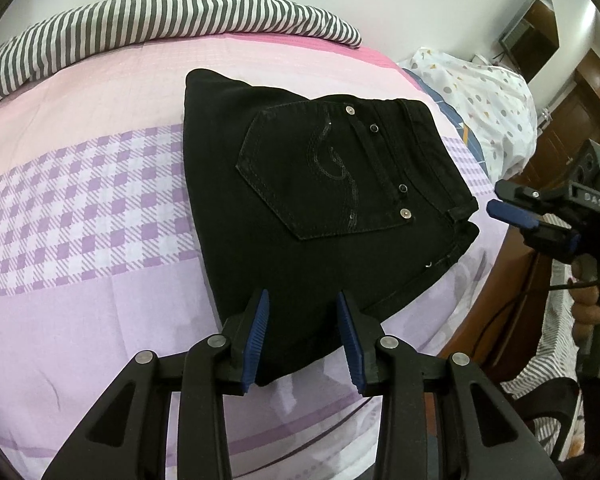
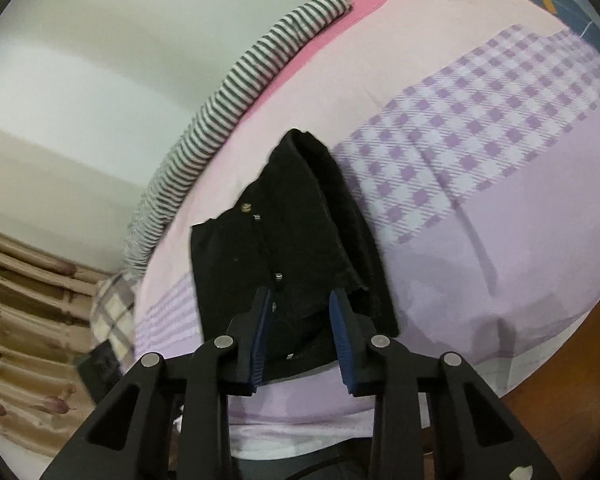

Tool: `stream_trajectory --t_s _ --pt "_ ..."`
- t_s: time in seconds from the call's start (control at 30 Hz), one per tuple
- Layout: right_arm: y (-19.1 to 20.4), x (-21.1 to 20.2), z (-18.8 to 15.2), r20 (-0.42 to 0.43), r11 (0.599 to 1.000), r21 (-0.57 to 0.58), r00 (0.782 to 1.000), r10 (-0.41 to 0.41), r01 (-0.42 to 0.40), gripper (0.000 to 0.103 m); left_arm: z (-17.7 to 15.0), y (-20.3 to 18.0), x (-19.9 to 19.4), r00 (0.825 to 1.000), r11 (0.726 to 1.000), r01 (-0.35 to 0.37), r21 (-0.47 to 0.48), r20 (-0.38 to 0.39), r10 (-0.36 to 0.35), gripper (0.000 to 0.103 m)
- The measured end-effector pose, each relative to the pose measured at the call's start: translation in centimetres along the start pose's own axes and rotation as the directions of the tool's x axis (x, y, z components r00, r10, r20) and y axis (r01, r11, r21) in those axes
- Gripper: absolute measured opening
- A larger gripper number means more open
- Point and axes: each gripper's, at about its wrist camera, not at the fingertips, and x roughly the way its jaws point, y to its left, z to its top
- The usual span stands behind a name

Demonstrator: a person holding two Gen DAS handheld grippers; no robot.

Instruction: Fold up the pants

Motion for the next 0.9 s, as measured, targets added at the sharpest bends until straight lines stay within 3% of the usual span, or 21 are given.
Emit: stream_trajectory --t_s 0.23,0.43,0.7,0.9 --pt "-0.6 2.2 -0.7 -0.073 0.998 0.041 0.997 -0.037 0.040 0.029 0.1 0.2 0.1 1.000 1.000 0.008 -0.013 -0.002 -0.008 0.038" --pt "-0.4 3.5 0.1 -0.053 0.996 0.025 0.995 -0.090 0.091 0.027 0.1 0.3 0.2 1.000 1.000 0.007 -0.019 -0.002 -0.007 0.038" --pt "-1.2 3.5 0.7 -0.064 0.994 0.087 0.997 -0.054 0.059 0.027 0.0 0.2 0.3 1.000 1.000 0.001 -0.023 -0.003 -0.001 0.038" --pt "-1.6 3.5 0.5 -0.080 0.987 0.114 0.992 -0.101 0.110 0.026 -0.1 0.2 0.4 1.000 1.000 0.001 -0.030 0.005 0.000 0.038"
